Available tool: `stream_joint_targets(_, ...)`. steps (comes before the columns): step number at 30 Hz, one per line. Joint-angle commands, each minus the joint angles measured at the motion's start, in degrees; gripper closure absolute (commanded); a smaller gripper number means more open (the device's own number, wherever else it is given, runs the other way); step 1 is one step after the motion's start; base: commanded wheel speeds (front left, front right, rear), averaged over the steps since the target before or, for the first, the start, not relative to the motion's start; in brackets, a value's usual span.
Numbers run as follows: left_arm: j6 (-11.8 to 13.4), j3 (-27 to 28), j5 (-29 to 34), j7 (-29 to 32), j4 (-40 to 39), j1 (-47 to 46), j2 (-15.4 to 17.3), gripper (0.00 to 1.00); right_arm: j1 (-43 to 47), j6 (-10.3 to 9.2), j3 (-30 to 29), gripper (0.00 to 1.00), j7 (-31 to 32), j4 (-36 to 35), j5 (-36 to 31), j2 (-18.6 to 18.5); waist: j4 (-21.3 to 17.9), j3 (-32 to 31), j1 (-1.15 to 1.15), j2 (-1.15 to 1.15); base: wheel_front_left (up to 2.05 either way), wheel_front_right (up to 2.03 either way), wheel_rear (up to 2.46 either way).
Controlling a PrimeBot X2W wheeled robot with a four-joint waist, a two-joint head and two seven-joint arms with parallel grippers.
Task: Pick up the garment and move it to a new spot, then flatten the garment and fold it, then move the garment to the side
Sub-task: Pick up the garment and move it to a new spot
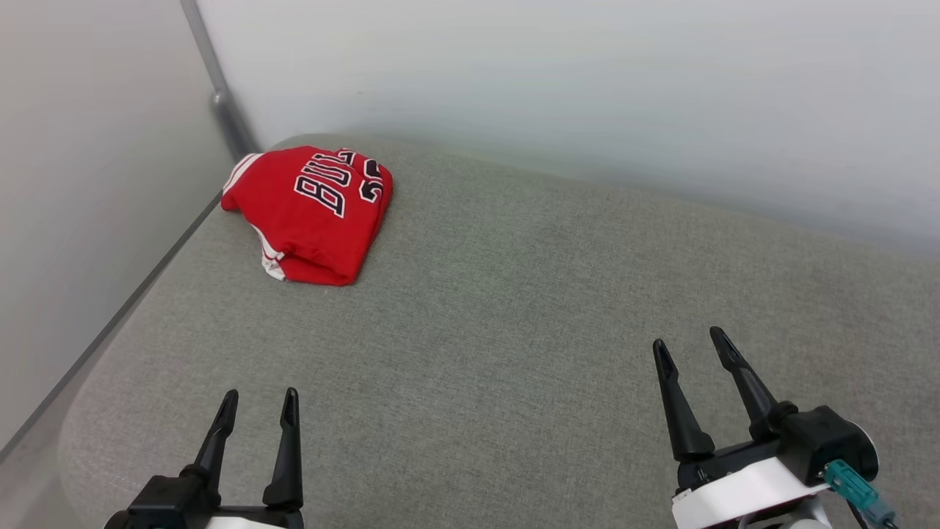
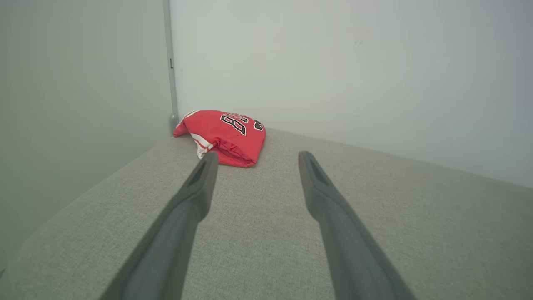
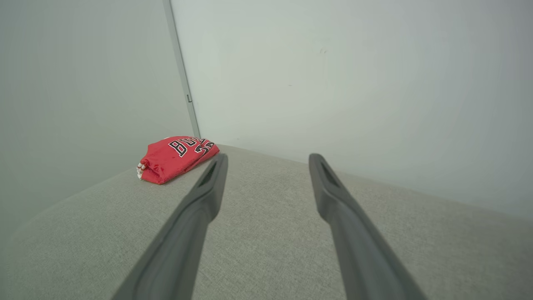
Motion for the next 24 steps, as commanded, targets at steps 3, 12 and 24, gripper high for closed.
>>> stream_joint_targets(3, -0.1, 0.3, 0.1, -0.2, 0.0, -0.9, -0.1, 0.0, -0.6, -0.02, -0.1, 0.0, -0.1, -0.3, -0.8, 0.1, -0.7, 1.4, 0.0, 0.0, 0.0, 0.0, 0.0)
stream_joint_targets(12, -0.1, 1.9, -2.4, -0.2, 1.5, -8.8, 0.4, 0.0, -3.7, -0.02, -0.6, 0.0, -0.1, -2.1, -4.9, 0.1, -2.3, 9.7, 0.0, 0.0, 0.0, 0.0, 0.0)
stream_joint_targets(24, -0.1, -10.7, -18.7, 12.3, 17.3, -34.9, 23.0, 0.0, -9.4, -0.02, -0.4, 0.0, -0.1, -5.1, -10.1, 0.1, -5.0, 22.6, 0.0, 0.0, 0.0, 0.0, 0.0)
